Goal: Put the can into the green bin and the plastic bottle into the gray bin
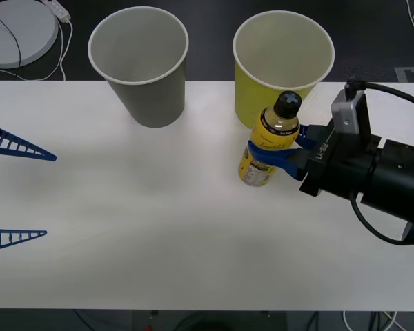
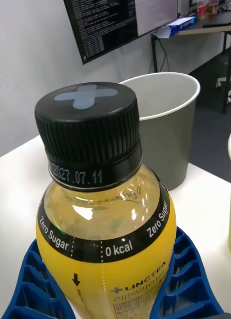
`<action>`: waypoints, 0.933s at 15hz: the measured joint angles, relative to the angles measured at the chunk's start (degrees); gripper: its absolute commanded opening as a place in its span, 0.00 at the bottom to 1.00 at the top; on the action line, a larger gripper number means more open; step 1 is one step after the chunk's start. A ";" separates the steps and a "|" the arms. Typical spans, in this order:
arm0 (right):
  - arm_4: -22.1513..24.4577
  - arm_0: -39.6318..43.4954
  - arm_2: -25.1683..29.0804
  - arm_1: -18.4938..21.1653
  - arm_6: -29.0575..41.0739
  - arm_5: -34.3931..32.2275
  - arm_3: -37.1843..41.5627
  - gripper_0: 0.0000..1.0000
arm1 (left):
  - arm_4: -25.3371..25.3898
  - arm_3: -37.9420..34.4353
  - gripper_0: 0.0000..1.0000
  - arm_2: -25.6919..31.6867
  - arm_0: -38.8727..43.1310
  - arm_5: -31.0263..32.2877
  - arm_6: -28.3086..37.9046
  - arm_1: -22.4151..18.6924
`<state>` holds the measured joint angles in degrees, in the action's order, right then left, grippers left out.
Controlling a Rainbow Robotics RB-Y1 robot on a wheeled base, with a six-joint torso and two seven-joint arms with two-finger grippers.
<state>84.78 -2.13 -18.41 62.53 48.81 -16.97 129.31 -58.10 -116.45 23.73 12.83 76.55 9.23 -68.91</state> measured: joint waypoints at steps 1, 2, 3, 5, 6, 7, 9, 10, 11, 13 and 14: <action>0.70 -0.46 0.55 0.48 2.50 -1.17 0.39 0.00 | 0.00 0.00 1.00 0.00 0.00 0.00 0.00 0.00; 1.10 -0.83 1.30 0.74 4.33 -2.49 0.64 0.00 | 0.00 0.00 1.00 0.00 0.00 0.00 0.00 0.00; 1.50 -1.26 2.02 0.99 6.27 -3.81 0.82 0.00 | 0.00 0.00 1.00 0.00 0.00 0.00 0.00 0.00; 2.55 -2.57 3.53 1.69 10.75 -6.84 1.09 0.00 | 0.00 0.00 1.00 0.00 0.00 0.00 0.00 0.00; 3.62 -3.25 4.56 1.93 13.06 -8.62 1.32 0.00 | 0.00 0.00 1.00 0.00 0.00 0.00 0.00 0.00; 5.86 -3.90 5.92 2.04 16.33 -10.86 1.84 0.00 | 0.00 0.00 1.00 0.00 0.00 0.00 0.00 0.00; 11.15 -5.04 8.56 2.13 23.26 -15.35 3.59 0.00 | 0.00 0.00 1.00 0.00 0.00 0.00 0.00 0.00; 13.57 -5.94 9.63 2.10 26.40 -17.89 4.45 0.00 | 0.00 0.00 1.00 0.00 0.00 0.00 0.00 0.00; 15.42 -6.93 10.39 2.10 28.80 -20.18 5.19 0.00 | 0.00 0.00 1.00 0.00 0.00 0.00 0.00 0.00; 16.85 -9.14 10.87 2.10 31.23 -23.29 5.84 0.00 | 0.00 0.00 1.00 0.00 0.00 0.00 0.00 0.00; 16.89 -10.31 10.93 2.10 31.40 -24.47 5.77 0.00 | 0.00 0.00 1.00 0.00 0.00 0.00 0.00 0.00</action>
<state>101.67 -12.43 -7.48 64.63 80.22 -41.44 135.08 -58.10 -116.45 23.73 12.83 76.55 9.23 -68.91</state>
